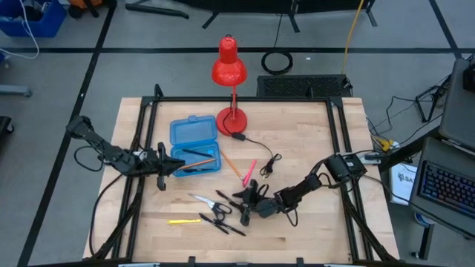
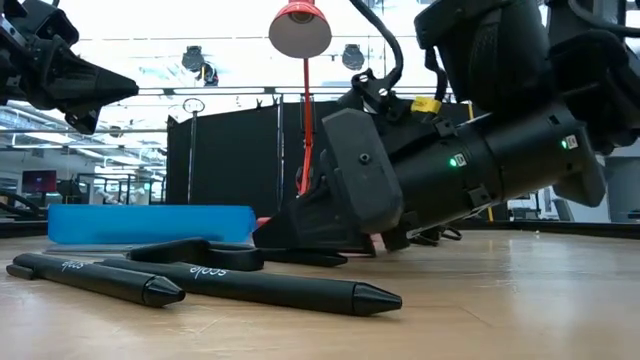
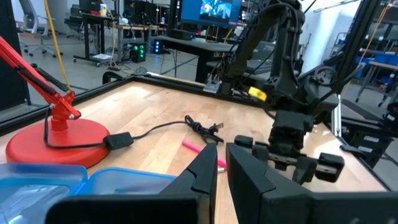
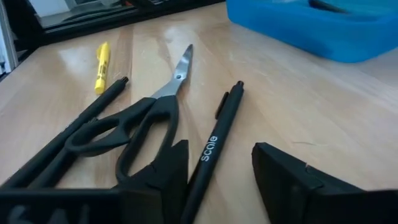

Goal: Pick & place school supplies into a supply box
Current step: Put the black pen into the blue supply box

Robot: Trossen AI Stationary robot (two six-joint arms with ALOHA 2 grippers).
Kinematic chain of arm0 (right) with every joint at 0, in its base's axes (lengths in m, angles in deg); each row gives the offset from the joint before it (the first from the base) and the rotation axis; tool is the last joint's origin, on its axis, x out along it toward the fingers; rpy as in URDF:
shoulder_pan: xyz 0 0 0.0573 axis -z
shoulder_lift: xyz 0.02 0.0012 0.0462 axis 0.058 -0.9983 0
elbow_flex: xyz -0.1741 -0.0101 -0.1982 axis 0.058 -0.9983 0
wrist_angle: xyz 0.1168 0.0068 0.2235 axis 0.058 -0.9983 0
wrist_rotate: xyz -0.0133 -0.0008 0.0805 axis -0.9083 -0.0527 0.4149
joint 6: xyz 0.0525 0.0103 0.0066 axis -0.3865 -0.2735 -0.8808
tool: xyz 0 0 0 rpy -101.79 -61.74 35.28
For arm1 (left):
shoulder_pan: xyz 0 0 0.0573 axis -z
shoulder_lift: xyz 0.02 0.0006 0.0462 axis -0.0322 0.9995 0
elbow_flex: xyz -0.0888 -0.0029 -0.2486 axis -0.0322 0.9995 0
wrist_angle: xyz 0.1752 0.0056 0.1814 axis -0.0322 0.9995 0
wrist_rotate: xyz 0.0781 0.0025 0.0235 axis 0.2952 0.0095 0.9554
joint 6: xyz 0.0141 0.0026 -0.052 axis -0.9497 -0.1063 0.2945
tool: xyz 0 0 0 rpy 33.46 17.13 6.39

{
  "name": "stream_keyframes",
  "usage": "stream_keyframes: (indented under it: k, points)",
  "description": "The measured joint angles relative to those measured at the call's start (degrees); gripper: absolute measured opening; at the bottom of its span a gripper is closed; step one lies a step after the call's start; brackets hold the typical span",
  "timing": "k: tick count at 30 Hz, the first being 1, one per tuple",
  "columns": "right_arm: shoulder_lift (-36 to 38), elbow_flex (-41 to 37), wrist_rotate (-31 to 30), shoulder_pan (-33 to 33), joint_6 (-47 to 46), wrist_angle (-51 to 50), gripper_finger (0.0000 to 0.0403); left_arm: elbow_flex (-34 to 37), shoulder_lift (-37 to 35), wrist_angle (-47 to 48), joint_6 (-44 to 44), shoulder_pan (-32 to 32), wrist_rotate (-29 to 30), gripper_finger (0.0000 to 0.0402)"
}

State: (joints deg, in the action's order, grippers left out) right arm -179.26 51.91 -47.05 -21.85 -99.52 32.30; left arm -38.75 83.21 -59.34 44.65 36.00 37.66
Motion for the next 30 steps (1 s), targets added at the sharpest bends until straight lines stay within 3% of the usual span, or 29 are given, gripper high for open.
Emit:
stream_keyframes:
  k: [7, 17, 21, 25, 30]
  points:
    - [0.13, 4.18, 0.97, 0.17, 4.03, -9.85, 0.0120, 0.00, 0.43, -0.13, 0.22, 0.00, 0.02, 0.0037]
    - [0.12, 4.02, 4.06, 1.86, 2.91, -8.70, 0.0106, 0.00, 0.43, -0.14, 0.26, 0.00, 0.02, 0.0037]
    - [0.17, 4.02, 5.32, 2.49, 2.89, -8.98, 0.0077, 0.00, 0.43, -0.14, 0.27, 0.01, 0.02, 0.0037]
    - [0.17, 4.02, 5.49, 2.67, 3.22, -8.97, 0.0024, 0.00, 0.43, -0.11, 0.28, 0.02, 0.02, 0.0037]
    - [0.15, 4.02, 4.52, 2.72, 2.09, -8.94, 0.0021, 0.00, 0.43, -0.11, 0.31, 0.00, 0.02, 0.0037]
